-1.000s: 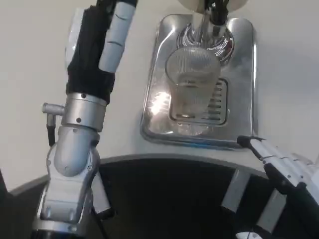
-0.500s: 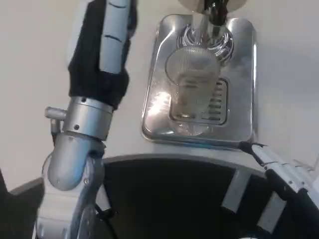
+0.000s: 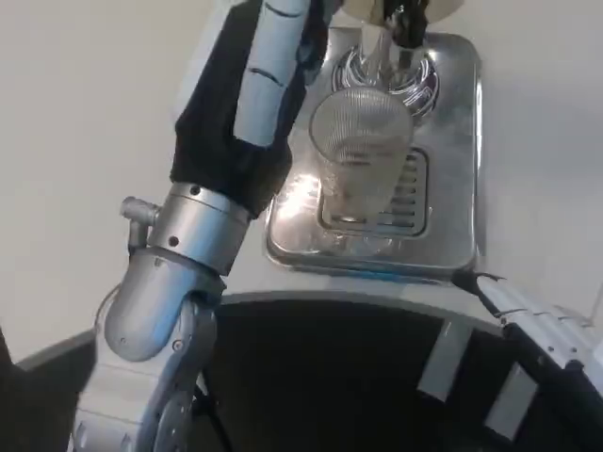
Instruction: Grasp the cup under the faucet to collect the drink, then remove the cup.
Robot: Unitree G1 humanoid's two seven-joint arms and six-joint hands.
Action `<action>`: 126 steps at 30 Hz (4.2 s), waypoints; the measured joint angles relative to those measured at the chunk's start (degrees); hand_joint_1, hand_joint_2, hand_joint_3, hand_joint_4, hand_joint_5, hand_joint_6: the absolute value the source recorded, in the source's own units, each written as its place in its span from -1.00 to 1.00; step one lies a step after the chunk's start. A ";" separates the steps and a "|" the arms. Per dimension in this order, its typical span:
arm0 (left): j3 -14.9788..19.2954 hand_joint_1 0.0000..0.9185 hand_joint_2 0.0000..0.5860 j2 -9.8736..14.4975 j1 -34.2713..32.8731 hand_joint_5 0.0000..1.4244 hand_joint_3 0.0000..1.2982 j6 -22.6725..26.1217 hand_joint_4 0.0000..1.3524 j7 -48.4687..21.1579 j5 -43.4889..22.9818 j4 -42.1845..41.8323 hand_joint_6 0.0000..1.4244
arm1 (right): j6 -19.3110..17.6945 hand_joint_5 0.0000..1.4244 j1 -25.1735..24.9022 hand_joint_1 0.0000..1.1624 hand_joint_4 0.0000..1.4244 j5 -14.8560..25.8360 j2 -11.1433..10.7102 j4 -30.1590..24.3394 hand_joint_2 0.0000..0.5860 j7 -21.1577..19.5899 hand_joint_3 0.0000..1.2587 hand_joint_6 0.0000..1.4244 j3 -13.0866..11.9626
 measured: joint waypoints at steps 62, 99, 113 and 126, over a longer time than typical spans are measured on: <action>-11.56 -1.00 -0.24 18.74 -11.22 -1.00 -1.00 -20.04 -1.00 -9.77 33.77 9.38 -1.00 | 0.04 -0.87 2.11 0.26 -0.90 0.04 2.55 -0.10 0.28 -1.48 -0.85 -0.84 0.78; -10.85 -1.00 -0.24 19.03 -10.79 -1.00 -1.00 -21.04 -1.00 -9.30 34.97 9.34 -1.00 | 24.46 -0.88 -17.51 1.00 -0.93 -2.15 15.49 9.51 -1.00 -13.44 -0.94 -0.76 14.46; -10.74 -1.00 -0.23 18.97 -9.79 -1.00 -1.00 -20.05 -1.00 -9.28 35.08 7.95 -1.00 | 29.06 -0.87 -27.00 0.94 -0.91 -2.36 14.57 17.17 -1.00 -23.22 -0.93 -0.73 19.85; -3.82 -1.00 -0.25 13.96 -6.06 -1.00 -1.00 -17.54 -1.00 -4.16 29.10 7.84 -1.00 | 32.84 -0.87 -32.09 0.93 -0.91 -1.26 14.73 17.75 -0.93 -24.47 -0.92 -0.75 20.28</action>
